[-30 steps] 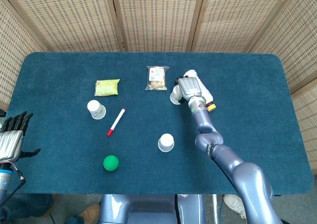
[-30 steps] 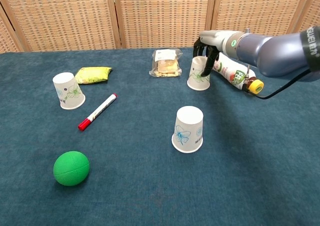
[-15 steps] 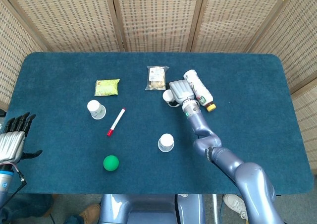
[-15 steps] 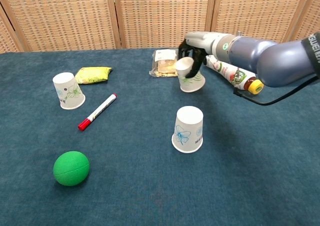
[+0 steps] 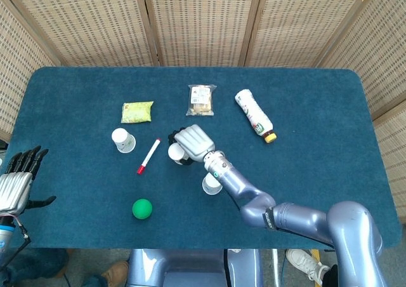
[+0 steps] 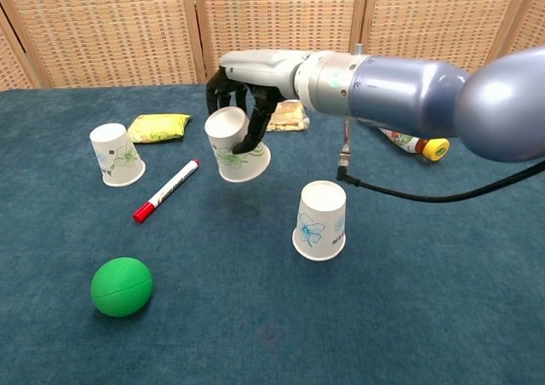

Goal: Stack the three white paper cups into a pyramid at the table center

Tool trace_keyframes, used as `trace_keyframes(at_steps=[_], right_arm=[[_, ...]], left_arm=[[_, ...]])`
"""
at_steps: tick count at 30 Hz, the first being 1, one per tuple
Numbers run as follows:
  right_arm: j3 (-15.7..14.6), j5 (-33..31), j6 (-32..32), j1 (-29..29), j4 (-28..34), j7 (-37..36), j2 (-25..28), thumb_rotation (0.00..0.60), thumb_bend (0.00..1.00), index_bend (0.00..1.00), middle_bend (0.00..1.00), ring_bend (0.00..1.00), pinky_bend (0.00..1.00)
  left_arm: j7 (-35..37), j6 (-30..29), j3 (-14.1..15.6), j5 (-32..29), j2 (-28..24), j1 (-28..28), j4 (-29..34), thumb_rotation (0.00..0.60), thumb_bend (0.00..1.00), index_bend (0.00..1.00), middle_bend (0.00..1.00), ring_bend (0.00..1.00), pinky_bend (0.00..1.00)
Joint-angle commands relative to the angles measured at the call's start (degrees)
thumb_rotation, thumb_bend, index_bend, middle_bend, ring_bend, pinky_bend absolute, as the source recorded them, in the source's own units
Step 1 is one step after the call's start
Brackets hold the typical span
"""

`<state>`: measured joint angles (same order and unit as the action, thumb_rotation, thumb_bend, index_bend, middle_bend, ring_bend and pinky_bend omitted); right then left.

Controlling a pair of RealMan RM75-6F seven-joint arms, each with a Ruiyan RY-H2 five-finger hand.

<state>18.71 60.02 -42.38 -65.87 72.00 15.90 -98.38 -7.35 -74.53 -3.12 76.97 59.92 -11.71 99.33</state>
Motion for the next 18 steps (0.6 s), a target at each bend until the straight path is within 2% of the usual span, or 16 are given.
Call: trace_keyframes(at_steps=[1, 12, 18], right_arm=[[-0.19, -5.73, -3.49, -0.21, 7.18, 7.13, 1.50, 0.600, 0.49, 0.51, 0.50, 0.43, 0.59], [-3.92, -12.58, -6.09, -0.50, 15.87, 15.16, 1.88, 0.600, 0.49, 0.51, 0.50, 0.43, 0.59], [-5.88, -13.48, -7.06, -0.88, 16.50, 17.95, 1.86, 0.600, 0.49, 0.51, 0.50, 0.43, 0.59]], left_arm=[[1.11, -0.54, 0.55, 1.45, -0.71, 0.36, 0.35, 0.600, 0.00, 0.00, 0.00, 0.00, 0.00], [3.51, -2.37, 1.88, 5.52, -2.02, 1.38, 1.29, 0.600, 0.00, 0.00, 0.00, 0.00, 0.00], [3.88, -2.57, 2.19, 6.28, -2.32, 1.57, 1.52, 0.600, 0.00, 0.00, 0.00, 0.00, 0.00]])
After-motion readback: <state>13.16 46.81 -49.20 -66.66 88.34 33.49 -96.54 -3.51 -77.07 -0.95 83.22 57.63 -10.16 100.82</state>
